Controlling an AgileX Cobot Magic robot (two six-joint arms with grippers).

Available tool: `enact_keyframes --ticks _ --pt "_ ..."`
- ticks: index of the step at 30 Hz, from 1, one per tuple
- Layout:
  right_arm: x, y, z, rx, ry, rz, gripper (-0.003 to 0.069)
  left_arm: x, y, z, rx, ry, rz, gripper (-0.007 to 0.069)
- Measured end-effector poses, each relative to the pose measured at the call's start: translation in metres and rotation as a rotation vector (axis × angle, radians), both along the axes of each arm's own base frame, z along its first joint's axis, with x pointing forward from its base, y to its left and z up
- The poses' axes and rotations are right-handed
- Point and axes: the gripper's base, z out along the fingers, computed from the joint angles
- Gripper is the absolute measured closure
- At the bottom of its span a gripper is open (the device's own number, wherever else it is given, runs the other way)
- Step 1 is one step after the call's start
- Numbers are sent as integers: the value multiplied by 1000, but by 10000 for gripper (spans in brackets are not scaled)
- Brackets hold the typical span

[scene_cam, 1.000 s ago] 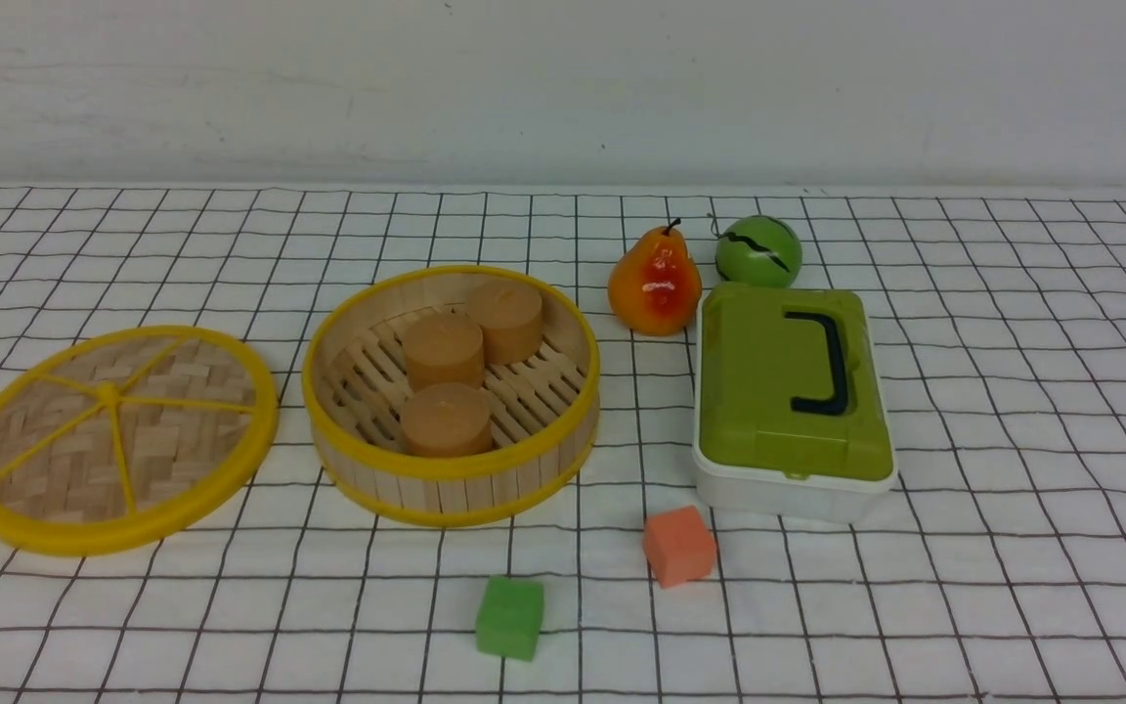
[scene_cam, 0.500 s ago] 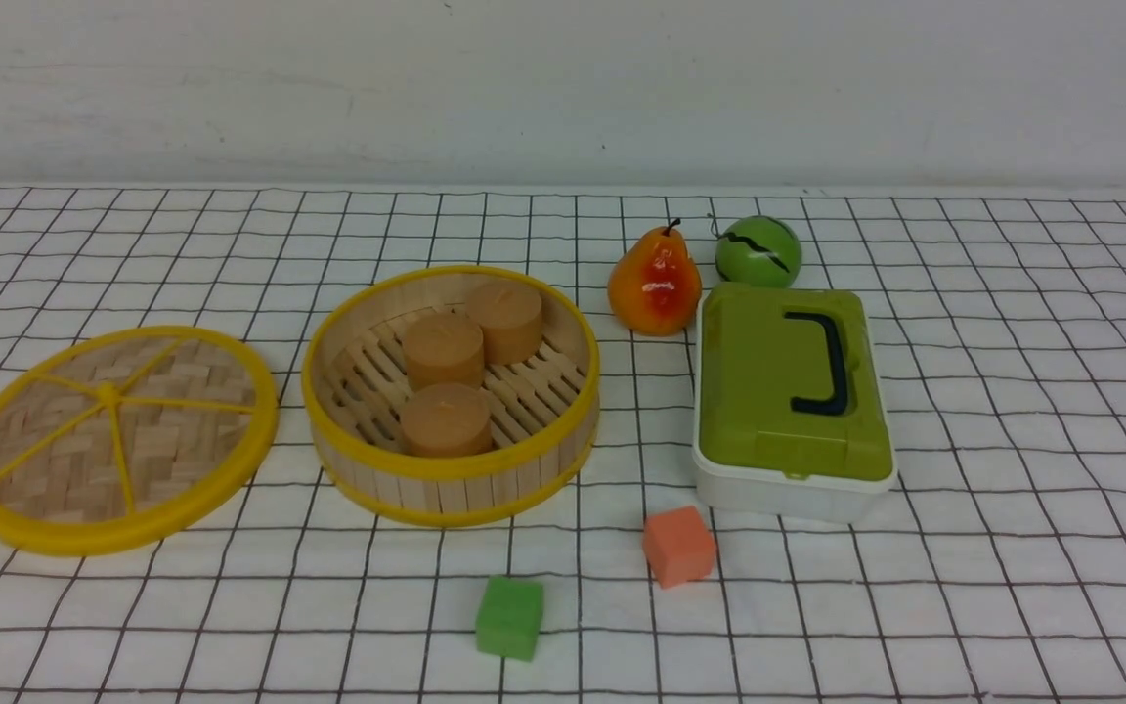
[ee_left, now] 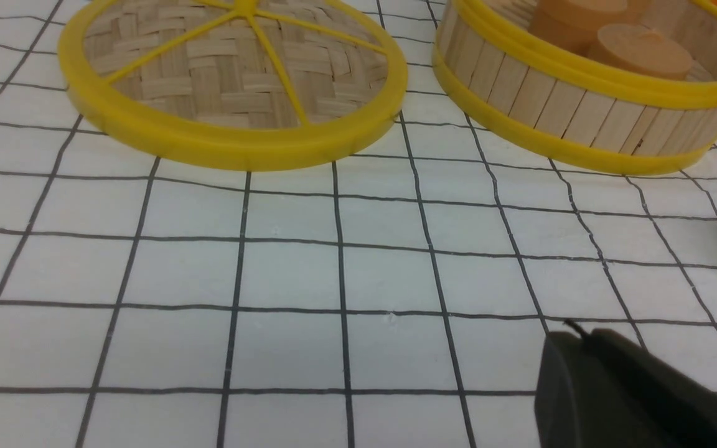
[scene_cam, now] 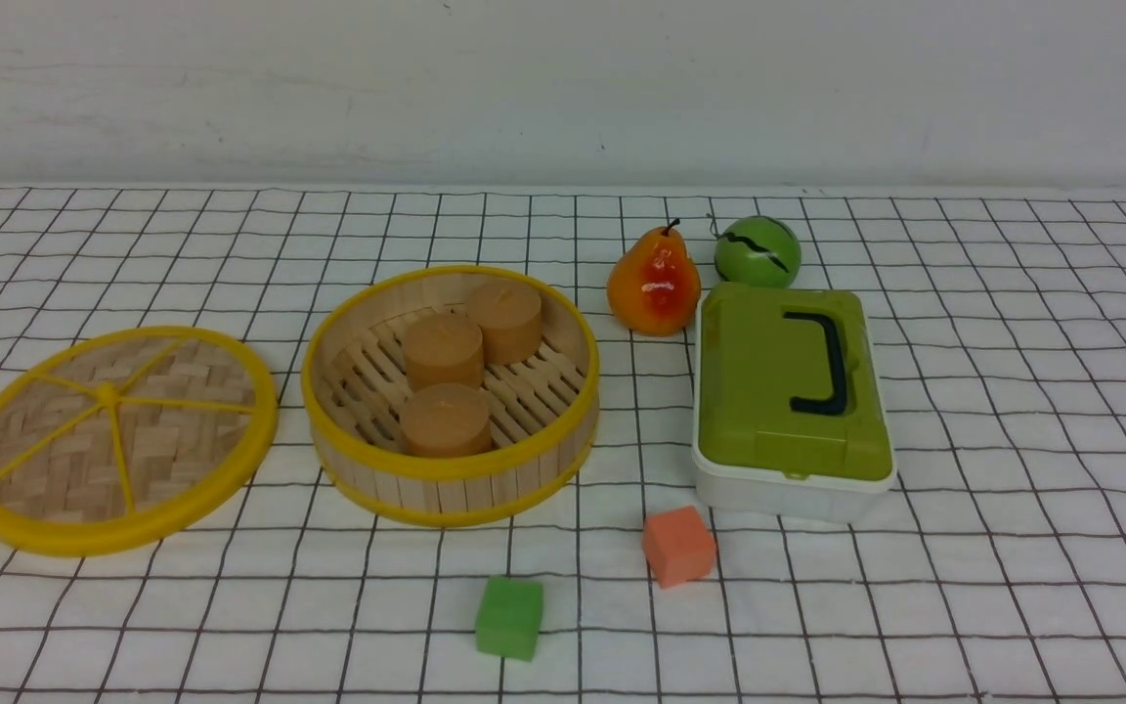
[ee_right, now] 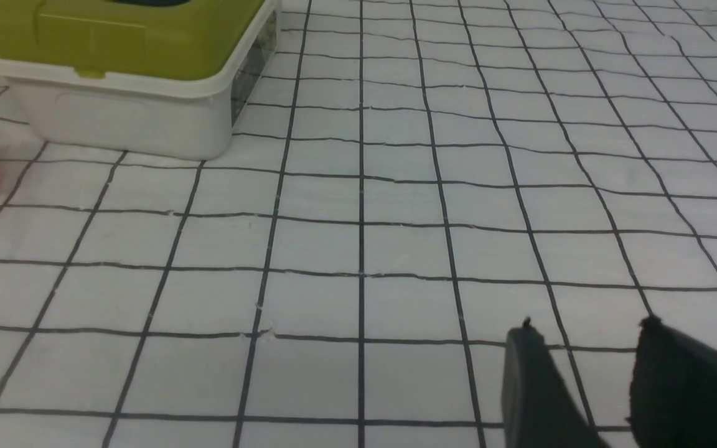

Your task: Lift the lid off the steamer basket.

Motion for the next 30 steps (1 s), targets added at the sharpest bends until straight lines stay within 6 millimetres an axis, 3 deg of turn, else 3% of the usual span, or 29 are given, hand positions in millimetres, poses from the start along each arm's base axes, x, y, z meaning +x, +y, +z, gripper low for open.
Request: enact_keyframes --ticks 30 --pt "0 0 0 0 0 0 419 0 0 0 0 0 0 603"
